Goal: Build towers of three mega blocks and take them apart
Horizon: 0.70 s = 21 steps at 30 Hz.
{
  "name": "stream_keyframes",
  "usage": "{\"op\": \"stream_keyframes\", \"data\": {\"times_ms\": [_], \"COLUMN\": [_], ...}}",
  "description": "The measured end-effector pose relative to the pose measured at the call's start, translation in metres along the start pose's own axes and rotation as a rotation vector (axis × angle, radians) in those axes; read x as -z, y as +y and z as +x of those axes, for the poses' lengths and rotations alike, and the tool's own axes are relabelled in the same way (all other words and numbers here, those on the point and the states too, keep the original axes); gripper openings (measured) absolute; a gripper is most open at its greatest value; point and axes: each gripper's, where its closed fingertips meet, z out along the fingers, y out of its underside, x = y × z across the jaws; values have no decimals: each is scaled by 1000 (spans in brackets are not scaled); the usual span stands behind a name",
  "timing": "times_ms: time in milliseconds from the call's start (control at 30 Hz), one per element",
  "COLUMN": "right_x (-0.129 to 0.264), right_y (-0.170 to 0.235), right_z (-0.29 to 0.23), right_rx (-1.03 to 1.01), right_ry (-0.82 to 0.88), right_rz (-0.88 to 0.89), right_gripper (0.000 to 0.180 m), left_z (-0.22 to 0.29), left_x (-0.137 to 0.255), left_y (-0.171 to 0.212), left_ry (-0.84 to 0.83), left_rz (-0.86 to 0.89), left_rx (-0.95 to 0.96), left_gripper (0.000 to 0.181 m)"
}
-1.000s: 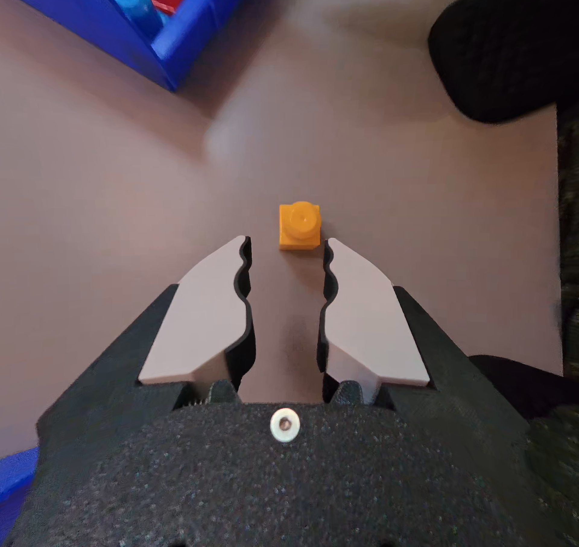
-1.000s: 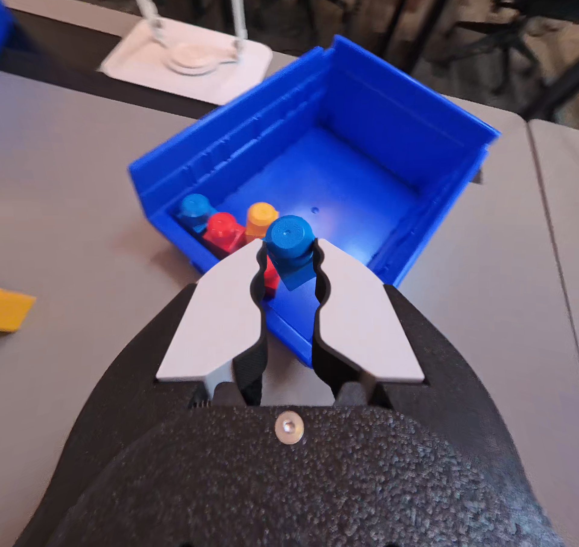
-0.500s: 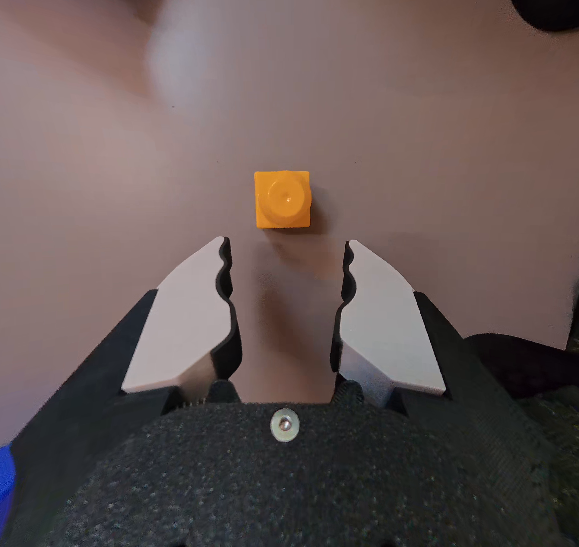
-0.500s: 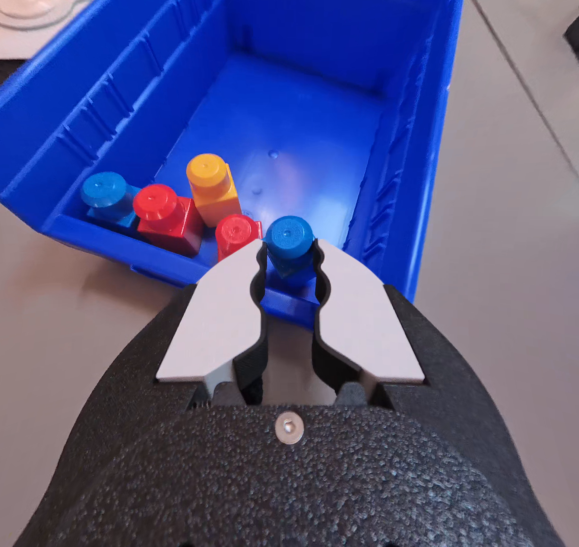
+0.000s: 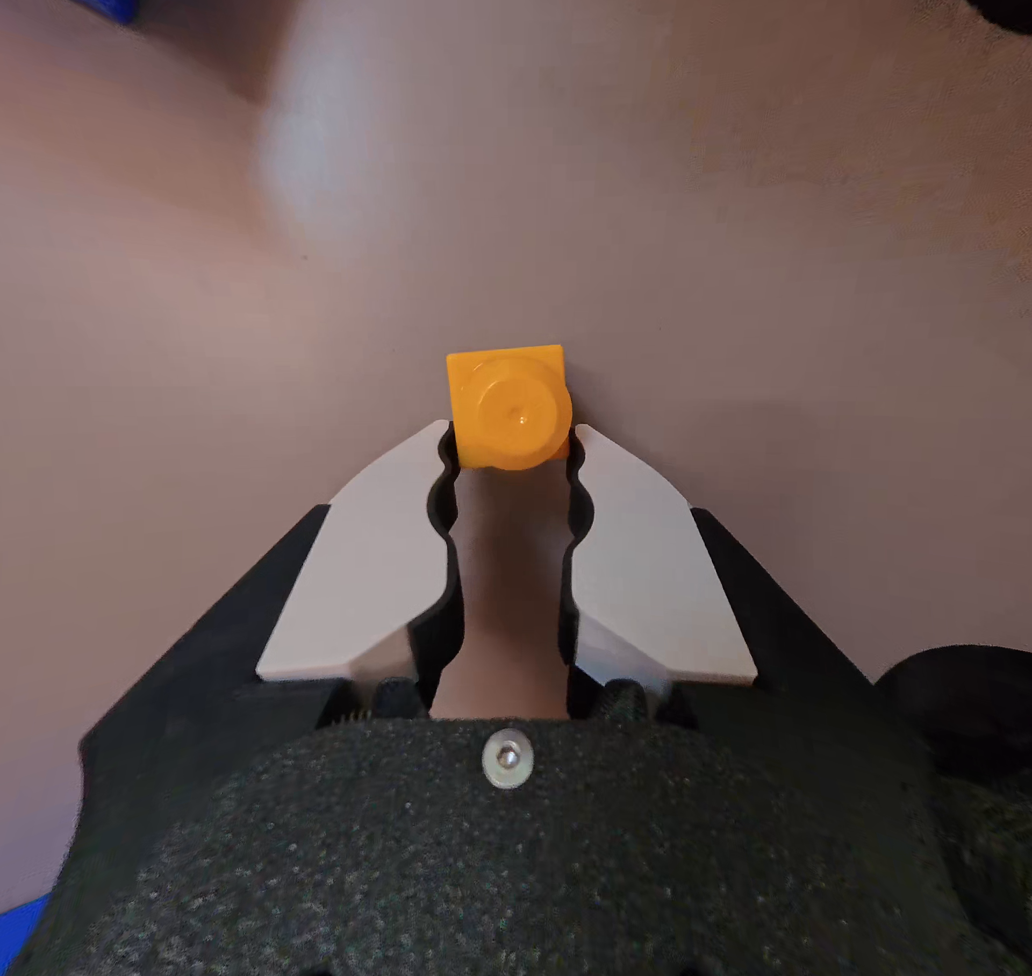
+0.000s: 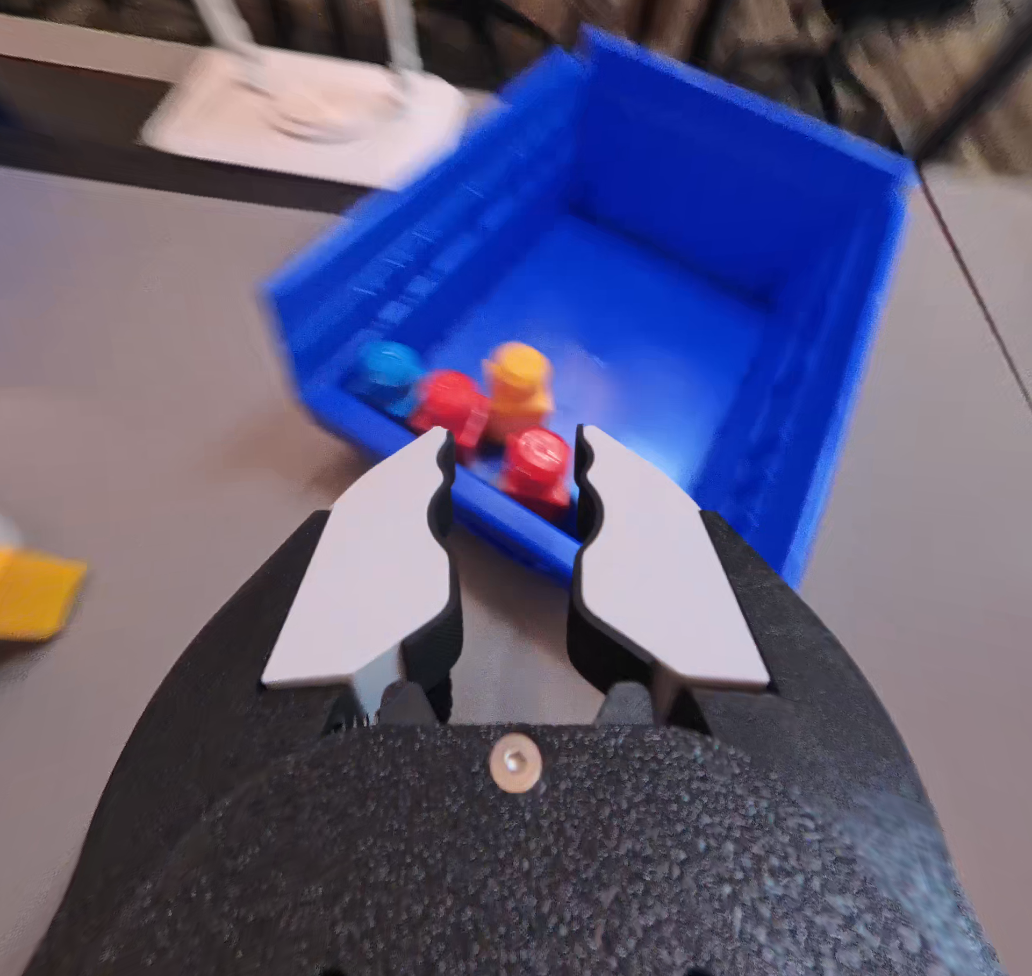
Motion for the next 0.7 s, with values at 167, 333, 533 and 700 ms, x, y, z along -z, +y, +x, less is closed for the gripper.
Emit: {"op": "stream_keyframes", "data": {"times_ms": [167, 333, 533, 700], "right_x": [45, 58, 79, 94], "right_y": [-3, 17, 4, -61], "right_z": [-151, -211, -203, -163], "right_rx": [496, 668, 701, 512], "right_ry": [-580, -775, -875, -821], "right_rz": [41, 59, 85, 257], "right_gripper": [50, 37, 29, 29], "left_z": [-4, 4, 19, -11], "left_x": [17, 35, 59, 121], "left_y": [-21, -31, -56, -84], "left_ry": [-83, -177, -175, -388], "left_rz": [82, 36, 183, 541], "left_rx": [-48, -156, -206, -161], "left_gripper": [36, 36, 36, 32]}}
